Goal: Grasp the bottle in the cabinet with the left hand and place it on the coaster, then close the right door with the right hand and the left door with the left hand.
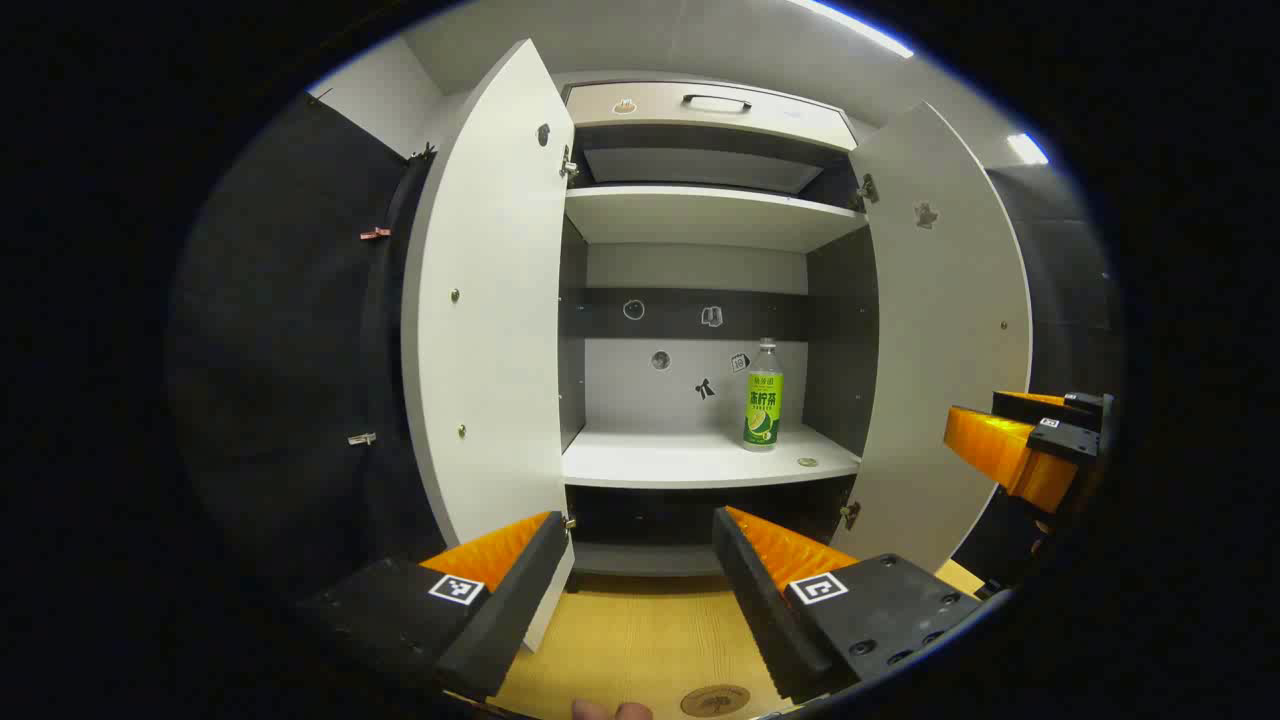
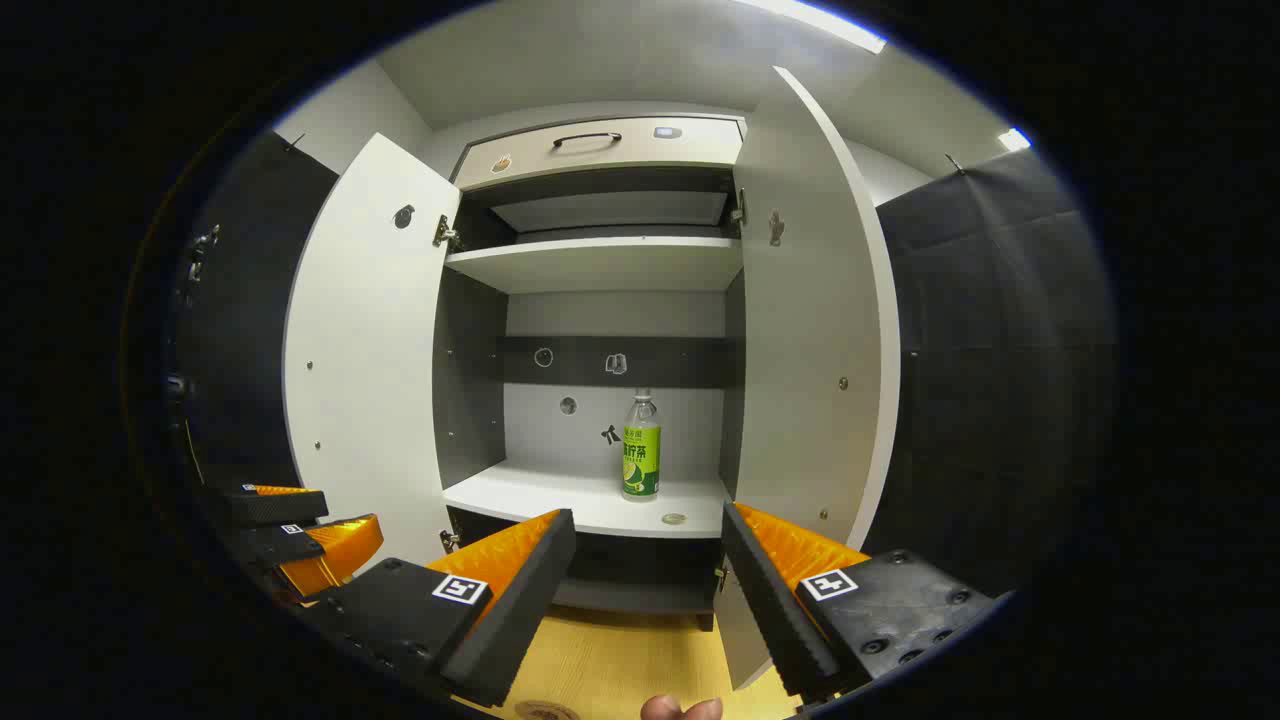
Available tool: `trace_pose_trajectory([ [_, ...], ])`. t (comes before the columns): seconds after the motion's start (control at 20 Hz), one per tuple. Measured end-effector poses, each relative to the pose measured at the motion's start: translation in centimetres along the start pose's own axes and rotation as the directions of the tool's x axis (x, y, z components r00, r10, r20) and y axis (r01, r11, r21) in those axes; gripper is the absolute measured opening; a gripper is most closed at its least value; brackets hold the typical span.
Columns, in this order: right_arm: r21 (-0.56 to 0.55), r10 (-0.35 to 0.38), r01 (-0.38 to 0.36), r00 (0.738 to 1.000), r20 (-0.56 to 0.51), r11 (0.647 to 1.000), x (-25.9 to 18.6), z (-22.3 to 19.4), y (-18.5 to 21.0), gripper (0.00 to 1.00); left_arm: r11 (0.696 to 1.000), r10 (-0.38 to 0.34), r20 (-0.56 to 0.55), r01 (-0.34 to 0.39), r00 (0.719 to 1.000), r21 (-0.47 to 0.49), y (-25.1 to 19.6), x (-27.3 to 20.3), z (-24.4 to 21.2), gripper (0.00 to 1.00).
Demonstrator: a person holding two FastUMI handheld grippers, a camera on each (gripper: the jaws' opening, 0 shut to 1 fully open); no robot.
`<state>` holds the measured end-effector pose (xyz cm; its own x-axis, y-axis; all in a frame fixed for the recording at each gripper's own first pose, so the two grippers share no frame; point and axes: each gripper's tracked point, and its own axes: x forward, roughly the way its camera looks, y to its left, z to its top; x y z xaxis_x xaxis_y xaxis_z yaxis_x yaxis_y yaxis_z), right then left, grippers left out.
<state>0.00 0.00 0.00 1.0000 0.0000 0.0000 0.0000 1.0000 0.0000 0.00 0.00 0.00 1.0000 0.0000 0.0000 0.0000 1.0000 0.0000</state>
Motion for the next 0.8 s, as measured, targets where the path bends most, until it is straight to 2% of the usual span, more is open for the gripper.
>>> trace_pose_trajectory([
  [0.2,0.008,-0.021,0.021,1.000,-0.009,1.000,0.2,-0.5,-0.5,0.98,1.000,-0.016,0.003,0.016,1.000,-0.001,-0.2,0.8,0.1,0.95],
  [0.8,-0.014,-0.024,0.024,1.000,-0.006,1.000,0.4,-0.8,-1.0,0.98,0.999,-0.014,-0.002,0.014,1.000,0.038,-0.1,1.1,0.0,0.95],
])
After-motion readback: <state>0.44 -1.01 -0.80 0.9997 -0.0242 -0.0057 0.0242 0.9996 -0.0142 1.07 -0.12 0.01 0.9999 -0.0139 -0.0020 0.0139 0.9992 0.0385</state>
